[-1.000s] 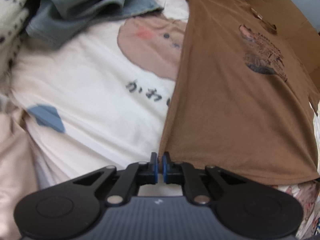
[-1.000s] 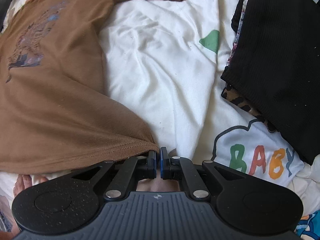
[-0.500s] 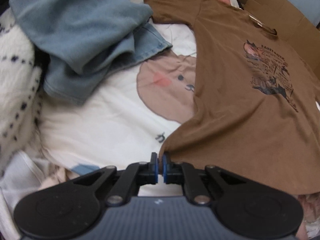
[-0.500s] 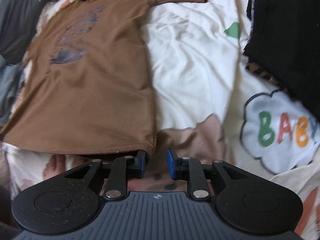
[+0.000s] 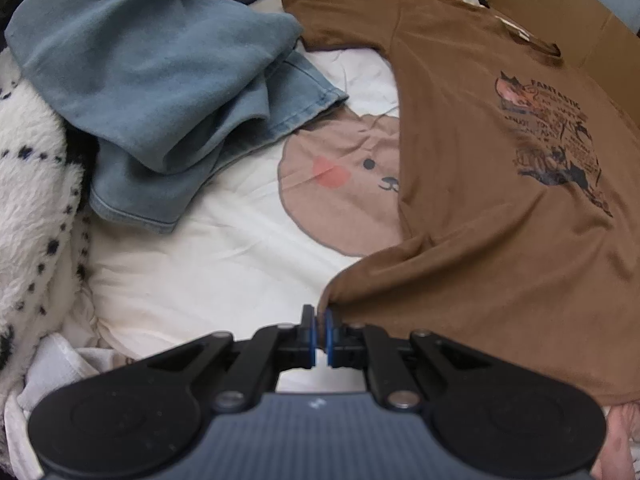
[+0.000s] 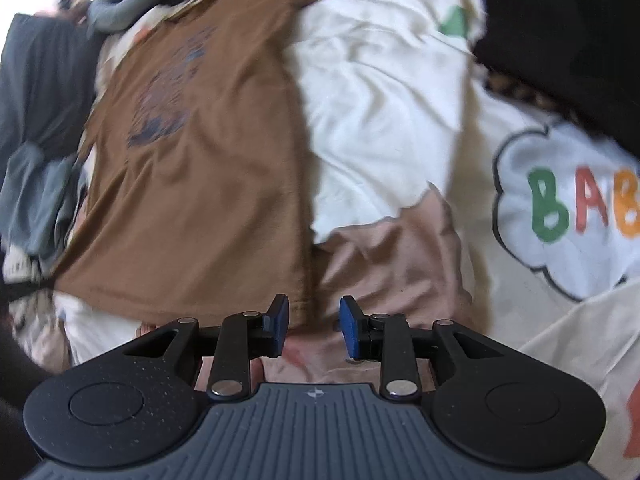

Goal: Fold clothes
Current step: 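Pinch the T-shirt side edge with the left tool while the right tool holds the hem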

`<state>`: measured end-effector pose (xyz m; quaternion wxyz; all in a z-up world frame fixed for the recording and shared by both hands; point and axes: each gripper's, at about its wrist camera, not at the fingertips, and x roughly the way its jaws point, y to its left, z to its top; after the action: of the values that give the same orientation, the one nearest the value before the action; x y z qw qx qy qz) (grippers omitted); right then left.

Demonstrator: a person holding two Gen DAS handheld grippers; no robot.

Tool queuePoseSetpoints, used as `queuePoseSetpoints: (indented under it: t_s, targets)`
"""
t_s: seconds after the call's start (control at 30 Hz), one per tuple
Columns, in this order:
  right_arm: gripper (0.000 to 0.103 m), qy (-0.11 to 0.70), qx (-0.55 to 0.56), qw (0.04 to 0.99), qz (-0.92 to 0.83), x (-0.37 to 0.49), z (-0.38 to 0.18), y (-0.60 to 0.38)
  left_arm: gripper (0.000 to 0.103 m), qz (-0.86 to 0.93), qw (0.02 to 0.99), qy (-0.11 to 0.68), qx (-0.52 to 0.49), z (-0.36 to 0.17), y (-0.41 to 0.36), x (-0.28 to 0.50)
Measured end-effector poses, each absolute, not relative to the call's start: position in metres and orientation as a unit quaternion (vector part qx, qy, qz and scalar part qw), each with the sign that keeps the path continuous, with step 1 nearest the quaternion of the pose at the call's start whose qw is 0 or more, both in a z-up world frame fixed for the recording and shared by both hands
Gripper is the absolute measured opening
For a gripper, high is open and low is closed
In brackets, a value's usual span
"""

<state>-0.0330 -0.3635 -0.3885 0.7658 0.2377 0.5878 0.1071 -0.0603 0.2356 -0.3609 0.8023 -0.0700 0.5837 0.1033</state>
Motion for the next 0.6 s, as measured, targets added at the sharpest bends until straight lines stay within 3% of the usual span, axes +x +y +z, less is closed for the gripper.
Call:
queuePoseSetpoints:
  t_s: [0.47,0.53,0.57,0.6]
  targets:
    - [0.033,0.625,0.225,0.74,0.109,-0.015,-0.432,-0.33,0.005,0.096,0.797,0.591,-0.082,-0.36,0.235,-0.072]
    - [0.026,0.625,0.225,0.739,0.108,-0.014,-0.433,-0.329,0.005,0.095,0.798,0.589,-0.085,-0.359,0.235,-0.074]
    - [0.011,0.628,0.224,0.737,0.108,-0.014,-0.432,-0.329,0.005,0.095,0.798,0.589,-0.086,-0.358,0.235,-0.074]
    - [0.007,0.631,0.223,0.735,0.108,-0.014,-0.432,-0.329,0.005,0.094,0.798,0.589,-0.086,-0.357,0.235,-0.075]
